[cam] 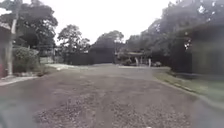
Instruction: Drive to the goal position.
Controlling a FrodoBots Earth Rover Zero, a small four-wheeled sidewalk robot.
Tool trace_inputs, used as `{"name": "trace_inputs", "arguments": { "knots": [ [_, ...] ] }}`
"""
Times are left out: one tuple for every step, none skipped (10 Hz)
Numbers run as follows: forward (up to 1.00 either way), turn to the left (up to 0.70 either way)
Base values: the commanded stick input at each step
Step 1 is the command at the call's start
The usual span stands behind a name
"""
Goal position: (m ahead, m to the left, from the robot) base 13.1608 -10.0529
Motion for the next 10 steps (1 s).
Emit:
{"name": "trace_inputs", "arguments": {
  "knots": [
    [0.70, -0.35],
    [0.70, -0.35],
    [0.70, -0.19],
    [0.70, 0.00],
    [0.70, 0.00],
    [0.70, 0.00],
    [0.70, 0.00],
    [0.70, 0.00],
    [0.70, 0.00],
    [0.70, 0.00]
  ]
}}
